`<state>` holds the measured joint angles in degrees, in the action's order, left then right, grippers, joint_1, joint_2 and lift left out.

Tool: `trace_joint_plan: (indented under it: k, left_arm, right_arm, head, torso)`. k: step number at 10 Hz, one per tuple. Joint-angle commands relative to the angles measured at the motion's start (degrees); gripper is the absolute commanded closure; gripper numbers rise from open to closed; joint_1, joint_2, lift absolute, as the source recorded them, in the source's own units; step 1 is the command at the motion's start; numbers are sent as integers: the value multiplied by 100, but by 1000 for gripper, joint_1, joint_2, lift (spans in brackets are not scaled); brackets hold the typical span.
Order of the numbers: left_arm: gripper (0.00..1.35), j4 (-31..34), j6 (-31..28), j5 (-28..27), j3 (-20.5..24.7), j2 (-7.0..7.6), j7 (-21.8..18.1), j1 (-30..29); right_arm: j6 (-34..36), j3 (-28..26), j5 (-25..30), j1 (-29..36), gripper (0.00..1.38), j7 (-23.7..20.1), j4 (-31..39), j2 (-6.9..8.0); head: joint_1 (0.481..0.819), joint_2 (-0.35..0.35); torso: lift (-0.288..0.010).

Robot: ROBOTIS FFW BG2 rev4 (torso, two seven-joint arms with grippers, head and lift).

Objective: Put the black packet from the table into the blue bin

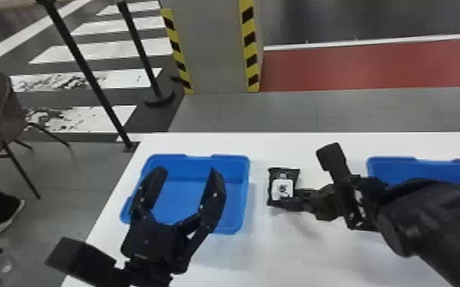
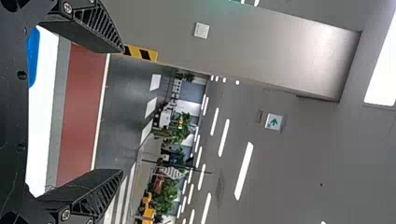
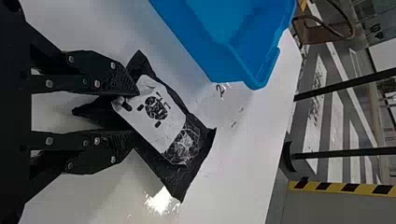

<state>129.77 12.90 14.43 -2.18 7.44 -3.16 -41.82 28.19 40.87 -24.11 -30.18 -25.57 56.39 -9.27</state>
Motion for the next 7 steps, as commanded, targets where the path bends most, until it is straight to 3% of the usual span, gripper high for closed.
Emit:
trace_joint_plan:
  k: [1, 2, 3, 4, 6, 7]
  left_arm:
    - [111, 66, 46, 8, 58, 3, 0, -163]
    - [113, 108, 74, -3, 92, 3, 0, -233]
    - [113, 164, 74, -3, 138, 3, 8, -317]
    - [113, 164, 74, -3, 138, 3, 0, -360]
    - [113, 234, 46, -26, 184, -6, 0, -458]
    - [113, 248, 32, -37, 207, -15, 0, -472]
  right_arm:
    - [-274, -225, -137, 205, 886, 0, 91, -40]
    - [-429, -625, -114, 430, 892, -9, 330, -58]
    - [-443, -1493, 400, 993, 1167, 35, 1300, -49]
    - [-260, -2407, 1017, 1569, 1133, 184, 2383, 13]
    - [-246, -2898, 1166, 1935, 1139, 158, 3058, -14]
    - [-105, -3253, 1303, 2455, 1139, 123, 3902, -14]
  head:
    - [695, 261]
    - [695, 275]
    - [695, 270]
    - [695, 266]
    - [695, 193]
    - [695, 166]
  torso:
    - [-110]
    - [-110]
    - [-110]
    - [-110]
    - [-110]
    - [-110]
